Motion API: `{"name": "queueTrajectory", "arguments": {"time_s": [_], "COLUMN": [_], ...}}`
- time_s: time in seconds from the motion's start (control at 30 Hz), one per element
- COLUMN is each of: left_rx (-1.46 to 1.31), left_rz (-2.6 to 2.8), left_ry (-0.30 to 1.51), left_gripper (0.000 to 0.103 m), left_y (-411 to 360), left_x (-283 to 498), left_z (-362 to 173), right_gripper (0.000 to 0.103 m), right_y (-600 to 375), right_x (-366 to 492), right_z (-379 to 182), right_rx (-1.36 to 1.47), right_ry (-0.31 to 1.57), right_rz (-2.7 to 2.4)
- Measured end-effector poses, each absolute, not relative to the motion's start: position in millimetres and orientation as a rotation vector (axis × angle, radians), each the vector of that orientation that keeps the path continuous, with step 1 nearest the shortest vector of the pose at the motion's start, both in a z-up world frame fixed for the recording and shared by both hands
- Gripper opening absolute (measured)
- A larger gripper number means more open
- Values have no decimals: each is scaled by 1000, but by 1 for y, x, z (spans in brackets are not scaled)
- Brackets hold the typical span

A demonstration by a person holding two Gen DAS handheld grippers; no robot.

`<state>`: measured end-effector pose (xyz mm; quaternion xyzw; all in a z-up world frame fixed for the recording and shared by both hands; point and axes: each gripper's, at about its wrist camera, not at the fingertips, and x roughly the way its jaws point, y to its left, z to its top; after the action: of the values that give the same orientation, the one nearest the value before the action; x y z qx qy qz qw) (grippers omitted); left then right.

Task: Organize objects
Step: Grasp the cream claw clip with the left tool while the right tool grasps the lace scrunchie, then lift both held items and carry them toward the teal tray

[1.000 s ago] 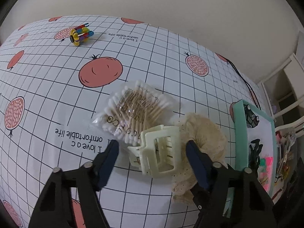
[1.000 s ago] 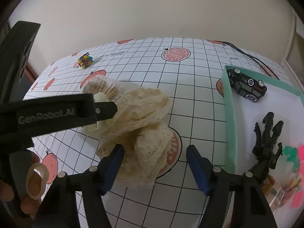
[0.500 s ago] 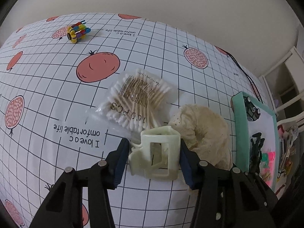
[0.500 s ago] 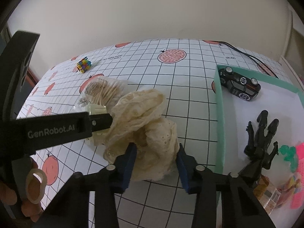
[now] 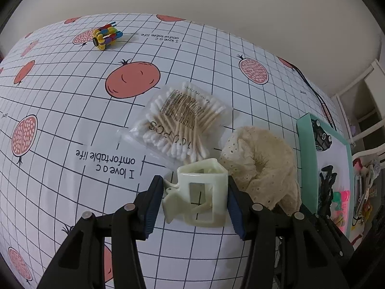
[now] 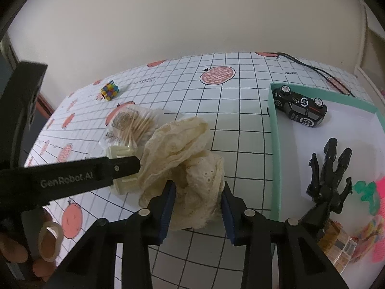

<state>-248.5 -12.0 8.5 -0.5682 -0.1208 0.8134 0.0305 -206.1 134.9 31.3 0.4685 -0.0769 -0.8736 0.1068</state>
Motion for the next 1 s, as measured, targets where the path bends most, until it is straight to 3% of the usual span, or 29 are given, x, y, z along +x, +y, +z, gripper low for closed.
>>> {"name": "queueTrajectory", "arguments": {"time_s": [0.13,0.23,0.3,0.47,1.0], "left_rx": [-1751,-1750,-1748,-1754,-1698], "left_rz": [2511,2507,2503,2492,2557], "left_ry": [-370,-371,-376,-381,-366], "left_gripper": [52,52,52,52,51], "left_y": [-11,-12,-13,-15,-23], "left_x": [-247,-247,-247,-247,-242], "left_z": [9,9,8,6,35], "right_gripper": [39,26,25,11,9], "right_y": [138,139,140,138,147], "right_x": [-206,-206,-206,-206,-198], "right_z": [32,32,32,30,67], "right_rx": [1368,1374,1379,1377,1190], "right_ry": [-270,-269,-273,-276,-326], "right_rz": [-2564,-2566,-2569,-2567,-2628]}}
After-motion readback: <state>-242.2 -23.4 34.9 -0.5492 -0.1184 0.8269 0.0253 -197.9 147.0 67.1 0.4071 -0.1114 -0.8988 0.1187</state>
